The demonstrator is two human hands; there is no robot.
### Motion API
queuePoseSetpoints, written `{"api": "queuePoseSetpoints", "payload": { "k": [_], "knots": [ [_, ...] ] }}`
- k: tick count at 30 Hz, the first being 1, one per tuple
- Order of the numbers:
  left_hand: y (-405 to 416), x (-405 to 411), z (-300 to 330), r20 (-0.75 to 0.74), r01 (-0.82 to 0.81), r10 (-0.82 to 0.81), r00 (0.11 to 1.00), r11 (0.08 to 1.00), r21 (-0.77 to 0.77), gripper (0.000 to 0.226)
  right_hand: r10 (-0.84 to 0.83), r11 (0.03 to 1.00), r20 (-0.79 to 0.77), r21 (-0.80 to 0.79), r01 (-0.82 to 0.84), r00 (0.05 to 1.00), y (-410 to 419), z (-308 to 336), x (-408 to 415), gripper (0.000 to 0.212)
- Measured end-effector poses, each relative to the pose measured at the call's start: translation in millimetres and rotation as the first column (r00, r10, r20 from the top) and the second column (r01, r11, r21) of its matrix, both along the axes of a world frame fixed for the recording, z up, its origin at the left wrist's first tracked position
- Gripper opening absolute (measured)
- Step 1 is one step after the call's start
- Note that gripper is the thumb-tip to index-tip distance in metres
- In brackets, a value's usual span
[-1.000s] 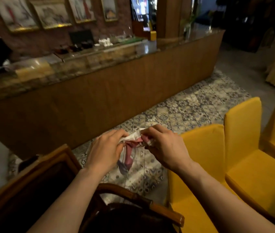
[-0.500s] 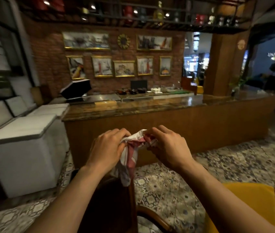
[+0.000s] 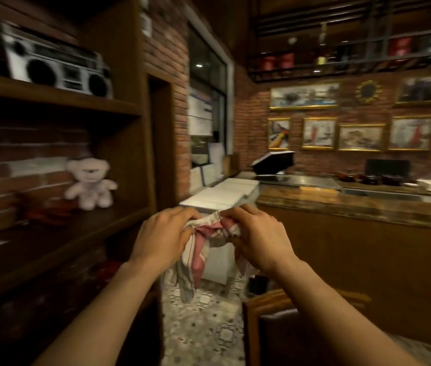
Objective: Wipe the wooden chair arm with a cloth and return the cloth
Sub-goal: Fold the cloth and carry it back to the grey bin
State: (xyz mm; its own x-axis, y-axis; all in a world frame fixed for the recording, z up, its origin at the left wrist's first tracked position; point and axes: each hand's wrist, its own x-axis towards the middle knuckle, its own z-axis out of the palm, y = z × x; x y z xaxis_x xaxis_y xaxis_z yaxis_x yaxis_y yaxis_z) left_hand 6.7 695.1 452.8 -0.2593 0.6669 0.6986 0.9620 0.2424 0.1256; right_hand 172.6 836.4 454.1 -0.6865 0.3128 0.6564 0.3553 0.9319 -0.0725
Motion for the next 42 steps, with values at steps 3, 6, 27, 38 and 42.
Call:
{"api": "queuePoseSetpoints", "payload": {
  "k": [3,6,27,38,42],
  "knots": [
    [-61.6,-23.2,8.5,-0.017,-0.171,0.171,0.985,0.985,0.004,0.026,0.175,0.985,-0.001,-0.011,-0.175,0.985,-33.8,7.8,-51.4,0.052],
    [-118.3,-32.8,16.4,-0.040,-0.344,0.343,0.938,0.939,-0.016,0.024,0.343,0.939,0.009,-0.028,-0.342,0.939,-70.0,13.0,-92.6,0.050],
    [-431.3,90.2,18.7,-0.072,-0.939,0.939,0.336,0.328,-0.107,0.023,0.936,0.339,-0.070,-0.084,-0.937,0.345,-371.9,-5.4,-155.9,0.053],
    [-543.2,71.3,-4.3,-0.067,-0.947,0.946,0.317,0.311,-0.081,0.023,0.946,0.317,-0.043,-0.069,-0.946,0.320,-479.3,-13.5,-172.1,0.053],
    [-588.9,53.1,-19.7,-0.021,-0.941,0.944,0.330,0.327,-0.085,0.026,0.943,0.330,-0.020,-0.078,-0.941,0.332,-523.5,-25.5,-188.0,0.054]
  ]
}}
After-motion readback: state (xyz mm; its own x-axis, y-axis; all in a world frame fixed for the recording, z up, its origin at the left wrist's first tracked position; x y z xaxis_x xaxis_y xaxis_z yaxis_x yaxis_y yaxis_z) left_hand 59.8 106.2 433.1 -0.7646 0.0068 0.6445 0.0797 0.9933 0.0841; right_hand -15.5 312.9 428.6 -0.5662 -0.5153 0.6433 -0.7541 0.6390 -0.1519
